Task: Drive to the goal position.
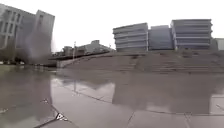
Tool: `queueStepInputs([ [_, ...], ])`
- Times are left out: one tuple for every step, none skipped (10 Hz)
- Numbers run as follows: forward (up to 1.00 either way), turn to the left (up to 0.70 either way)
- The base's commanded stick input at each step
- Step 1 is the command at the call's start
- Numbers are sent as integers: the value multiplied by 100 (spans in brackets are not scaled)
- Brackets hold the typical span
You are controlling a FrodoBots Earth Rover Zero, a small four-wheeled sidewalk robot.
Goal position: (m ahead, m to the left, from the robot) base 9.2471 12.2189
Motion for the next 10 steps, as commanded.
queueStepInputs([
  [70, 0],
  [70, 0],
  [70, 0],
  [70, 0],
  [70, 0],
  [70, 0],
  [70, 0],
  [70, 0],
  [70, 0],
  [70, 0],
])
